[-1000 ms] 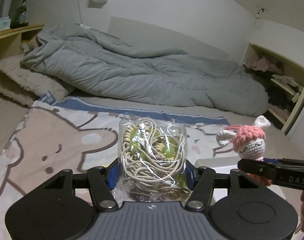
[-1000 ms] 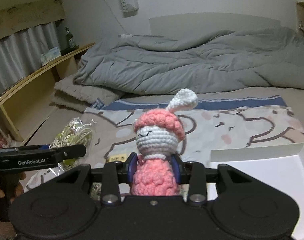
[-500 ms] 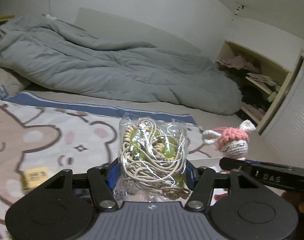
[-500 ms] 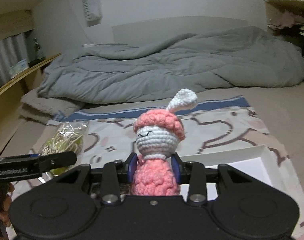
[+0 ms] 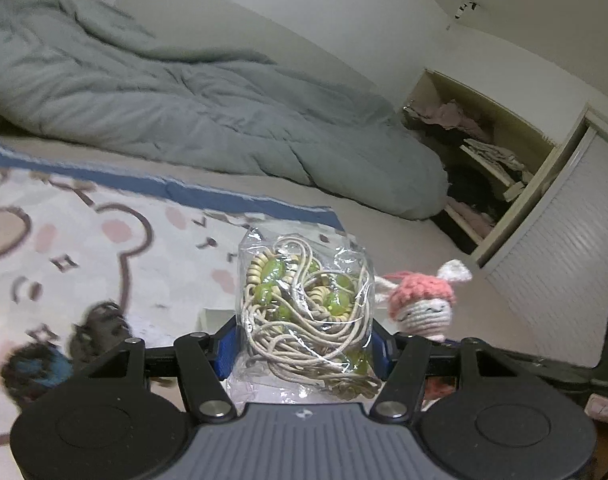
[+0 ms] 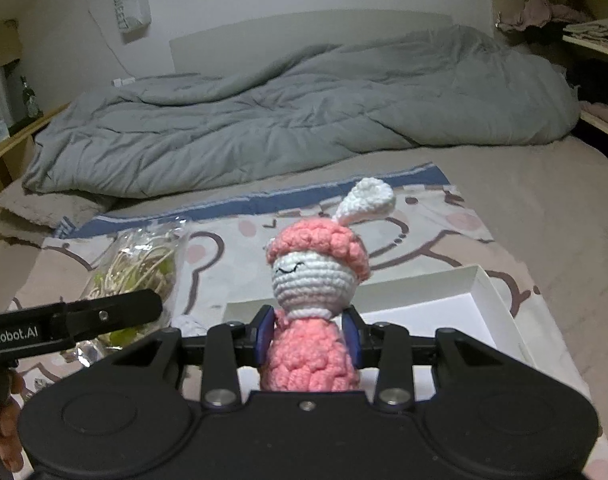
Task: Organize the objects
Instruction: 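Lift and carry the bag with the left gripper while the right gripper carries the bunny to the white box, then open the left gripper to drop the bag while the right gripper releases the bunny into the box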
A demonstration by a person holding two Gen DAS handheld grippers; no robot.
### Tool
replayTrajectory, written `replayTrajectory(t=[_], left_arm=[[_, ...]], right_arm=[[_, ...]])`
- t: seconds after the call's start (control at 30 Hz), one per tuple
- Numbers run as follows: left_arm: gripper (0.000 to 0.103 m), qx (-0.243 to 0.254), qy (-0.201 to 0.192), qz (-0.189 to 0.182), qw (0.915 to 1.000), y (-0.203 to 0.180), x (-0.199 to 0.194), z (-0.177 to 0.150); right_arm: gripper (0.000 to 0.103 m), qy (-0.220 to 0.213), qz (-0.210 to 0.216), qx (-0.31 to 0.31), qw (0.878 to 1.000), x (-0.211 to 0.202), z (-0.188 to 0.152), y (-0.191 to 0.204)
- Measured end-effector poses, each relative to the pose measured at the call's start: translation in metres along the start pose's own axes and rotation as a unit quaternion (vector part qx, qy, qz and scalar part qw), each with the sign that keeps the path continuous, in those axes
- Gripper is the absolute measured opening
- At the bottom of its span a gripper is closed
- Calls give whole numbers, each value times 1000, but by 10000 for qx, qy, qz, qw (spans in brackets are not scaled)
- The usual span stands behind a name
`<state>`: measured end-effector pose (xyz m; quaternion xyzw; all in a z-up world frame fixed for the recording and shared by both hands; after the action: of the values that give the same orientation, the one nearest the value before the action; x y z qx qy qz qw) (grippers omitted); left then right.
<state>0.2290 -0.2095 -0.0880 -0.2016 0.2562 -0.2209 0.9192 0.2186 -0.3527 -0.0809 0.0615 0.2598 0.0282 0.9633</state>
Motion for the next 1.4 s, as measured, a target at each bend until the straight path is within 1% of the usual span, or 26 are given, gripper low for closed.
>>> replayTrajectory(t=[0.1, 0.27, 0.33, 0.37, 0.4, 0.47, 0.63, 0.67, 0.73, 0.77, 0.8, 1.0, 1.23, 1.3, 1.4], left_arm=[[62, -146, 103, -83, 9998, 1, 15, -10], [63, -230, 288, -116, 9993, 2, 38, -28], [72, -129, 440, 13, 9989, 4, 45, -35], [79, -46, 497, 86, 9987, 4, 48, -38], [83, 25, 499, 125, 9987, 5, 49, -39], [84, 171, 577, 201, 9980, 8, 51, -41], [84, 267, 742, 316, 9964, 16, 51, -43], [84, 312, 755, 342, 9961, 16, 51, -43], [84, 389, 784, 371, 9955, 17, 50, -43], [84, 424, 807, 390, 9951, 17, 49, -43], [85, 454, 824, 403, 9947, 17, 49, -44], [85, 642, 910, 490, 9926, 17, 44, -45], [86, 732, 899, 570, 9916, 19, 36, -42], [89, 781, 891, 596, 9912, 17, 32, -40], [91, 909, 856, 622, 9902, 15, 26, -37]], right_arm=[[38, 87, -52, 25, 9999, 10, -5, -8], [38, 188, -152, 116, 9996, 20, -12, -19], [38, 214, -155, 143, 9995, 25, -12, -21], [38, 223, -157, 153, 9995, 27, -13, -22], [38, 233, -155, 157, 9995, 28, -13, -22], [38, 259, -155, 158, 9994, 31, -14, -23], [38, 355, -195, 208, 9990, 39, -19, -28], [40, 350, -211, 236, 9989, 40, -20, -29], [51, 335, -255, 322, 9986, 41, -21, -32], [61, 328, -260, 349, 9985, 41, -22, -33], [64, 306, -267, 353, 9985, 41, -21, -33], [64, 347, -268, 361, 9984, 37, -22, -33], [64, 373, -248, 326, 9985, 33, -23, -30], [64, 361, -240, 320, 9985, 30, -22, -30], [64, 333, -227, 322, 9987, 24, -21, -29]])
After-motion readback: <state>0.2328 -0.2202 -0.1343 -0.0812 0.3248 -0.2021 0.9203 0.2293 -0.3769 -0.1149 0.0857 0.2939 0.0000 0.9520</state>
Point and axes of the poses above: each gripper's, at about its wrist camera, not at the fingertips, and x roughly the way its jaws point, y to its left, z to its top, the point moved 10 cm from there along x, roughly the way its jaws point, and after that the axes turned 10 degrees about -y, right-handed, at the moved point
